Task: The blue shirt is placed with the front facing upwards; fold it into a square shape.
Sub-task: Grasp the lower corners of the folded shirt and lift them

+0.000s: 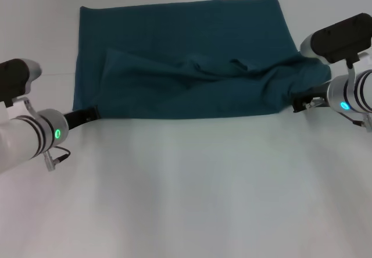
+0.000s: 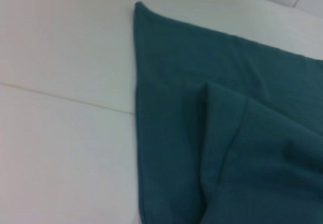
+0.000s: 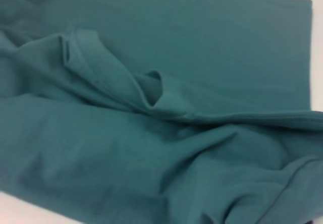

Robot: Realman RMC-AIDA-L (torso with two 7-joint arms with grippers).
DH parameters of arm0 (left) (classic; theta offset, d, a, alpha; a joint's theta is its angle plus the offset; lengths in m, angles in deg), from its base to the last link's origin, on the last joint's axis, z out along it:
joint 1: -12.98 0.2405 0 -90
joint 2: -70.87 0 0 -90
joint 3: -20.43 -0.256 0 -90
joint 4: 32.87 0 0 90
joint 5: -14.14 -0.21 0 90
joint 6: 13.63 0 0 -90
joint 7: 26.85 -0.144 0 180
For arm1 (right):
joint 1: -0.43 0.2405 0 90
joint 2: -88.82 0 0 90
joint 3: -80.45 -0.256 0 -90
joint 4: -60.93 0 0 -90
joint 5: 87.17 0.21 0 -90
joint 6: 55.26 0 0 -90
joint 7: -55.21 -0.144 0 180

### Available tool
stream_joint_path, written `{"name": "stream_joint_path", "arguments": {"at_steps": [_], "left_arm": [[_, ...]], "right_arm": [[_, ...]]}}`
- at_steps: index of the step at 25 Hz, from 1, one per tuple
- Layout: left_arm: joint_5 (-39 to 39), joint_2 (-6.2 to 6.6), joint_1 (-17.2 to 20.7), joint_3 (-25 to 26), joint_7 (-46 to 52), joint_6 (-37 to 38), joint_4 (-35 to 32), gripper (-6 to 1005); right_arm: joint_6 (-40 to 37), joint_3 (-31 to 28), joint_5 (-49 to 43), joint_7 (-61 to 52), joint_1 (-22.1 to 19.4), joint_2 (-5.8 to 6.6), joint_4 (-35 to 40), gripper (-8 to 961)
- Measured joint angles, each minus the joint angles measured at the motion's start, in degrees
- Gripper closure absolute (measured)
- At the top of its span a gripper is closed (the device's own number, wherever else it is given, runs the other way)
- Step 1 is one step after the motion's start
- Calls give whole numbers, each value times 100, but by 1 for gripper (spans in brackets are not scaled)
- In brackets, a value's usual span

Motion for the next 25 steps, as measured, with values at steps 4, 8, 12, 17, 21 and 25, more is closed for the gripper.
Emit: {"name": "stream_joint_path", "arguments": {"at_steps": [4, 8, 12, 17, 21, 25], "left_arm": [[313, 14, 225, -345, 2, 1, 237, 912], [370, 29, 279, -375, 4, -25, 266, 905], [631, 37, 319, -339, 13, -143, 293, 897], [944, 61, 357, -202, 23, -127, 345, 888], [951, 61, 343, -124, 33, -81, 346, 881], [955, 60, 296, -113, 111, -69, 307, 802]], "right_arm": [[-86, 347, 30, -205, -146, -7, 202, 929], [-126, 573, 117, -308, -271, -5, 380, 928], [-134, 589, 138, -312, -283, 2, 393, 928], [-109, 591, 139, -314, -291, 12, 396, 929], [-89, 591, 139, -315, -293, 22, 397, 929], [-78, 591, 138, -313, -288, 21, 397, 928]]}}
